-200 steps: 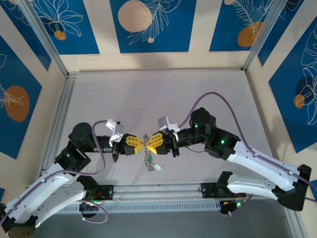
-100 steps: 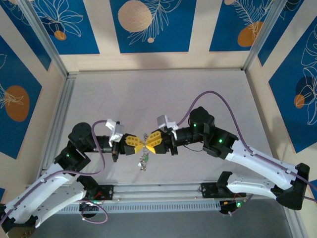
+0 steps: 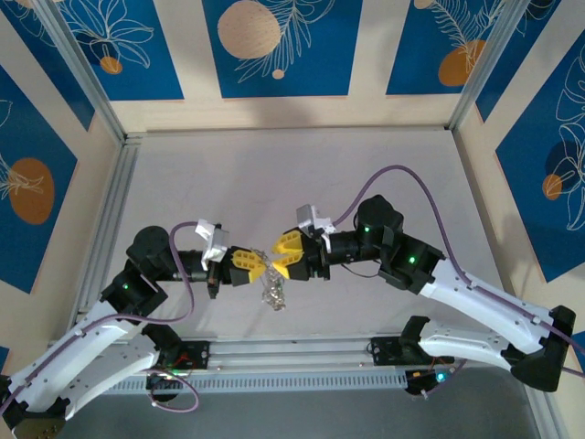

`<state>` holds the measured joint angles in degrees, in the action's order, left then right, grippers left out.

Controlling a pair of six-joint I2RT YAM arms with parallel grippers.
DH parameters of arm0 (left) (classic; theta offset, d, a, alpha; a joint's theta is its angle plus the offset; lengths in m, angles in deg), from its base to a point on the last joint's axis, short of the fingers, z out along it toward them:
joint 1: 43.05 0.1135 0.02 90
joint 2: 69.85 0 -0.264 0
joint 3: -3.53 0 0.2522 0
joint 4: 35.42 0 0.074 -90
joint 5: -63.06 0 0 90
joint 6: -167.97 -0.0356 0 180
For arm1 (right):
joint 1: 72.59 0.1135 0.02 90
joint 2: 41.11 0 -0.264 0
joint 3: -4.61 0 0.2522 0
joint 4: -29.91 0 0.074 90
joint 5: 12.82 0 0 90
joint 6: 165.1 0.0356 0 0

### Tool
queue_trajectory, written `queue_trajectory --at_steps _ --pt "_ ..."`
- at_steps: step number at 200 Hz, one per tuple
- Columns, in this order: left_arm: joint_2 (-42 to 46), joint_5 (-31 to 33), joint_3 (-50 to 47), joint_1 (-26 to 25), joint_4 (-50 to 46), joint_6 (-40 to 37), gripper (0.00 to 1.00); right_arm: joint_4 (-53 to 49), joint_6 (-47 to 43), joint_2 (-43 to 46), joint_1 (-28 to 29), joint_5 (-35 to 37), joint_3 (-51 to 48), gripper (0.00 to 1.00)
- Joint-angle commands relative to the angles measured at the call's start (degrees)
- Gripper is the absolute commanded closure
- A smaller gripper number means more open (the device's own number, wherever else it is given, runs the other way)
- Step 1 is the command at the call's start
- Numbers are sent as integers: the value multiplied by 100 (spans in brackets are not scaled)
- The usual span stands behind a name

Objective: Put the keys on the keyring

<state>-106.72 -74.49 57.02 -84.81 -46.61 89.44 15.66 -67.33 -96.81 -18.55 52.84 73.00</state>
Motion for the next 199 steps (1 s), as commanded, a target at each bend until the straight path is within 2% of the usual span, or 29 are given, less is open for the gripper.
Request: queue_trajectory --at_steps 1,65,91,107,130,145,193,199 --pt "47 -146 80 -66 249 -88 100 118 84 47 -43 94 -42 65" --pt "56 -106 79 -62 210 -109 100 -18 102 -342 3 -591 114 66" --pt "61 -97 73 -68 218 -111 100 -188 16 -459 81 -647 207 69" --pt "65 -79 71 -60 201 -127 100 -200 -21 -481 113 -664 208 75" --pt "74 -21 88 -61 141 -155 100 -276 -68 -460 137 -636 240 91" --pt "63 71 116 -63 33 -211 100 -405 -119 -425 147 -507 273 100" --pt "74 605 301 -62 -571 -538 100 -1724 -780 -301 322 999 765 100" --pt "74 667 344 -61 -669 -585 95 -1885 -862 -292 343 1187 844 100"
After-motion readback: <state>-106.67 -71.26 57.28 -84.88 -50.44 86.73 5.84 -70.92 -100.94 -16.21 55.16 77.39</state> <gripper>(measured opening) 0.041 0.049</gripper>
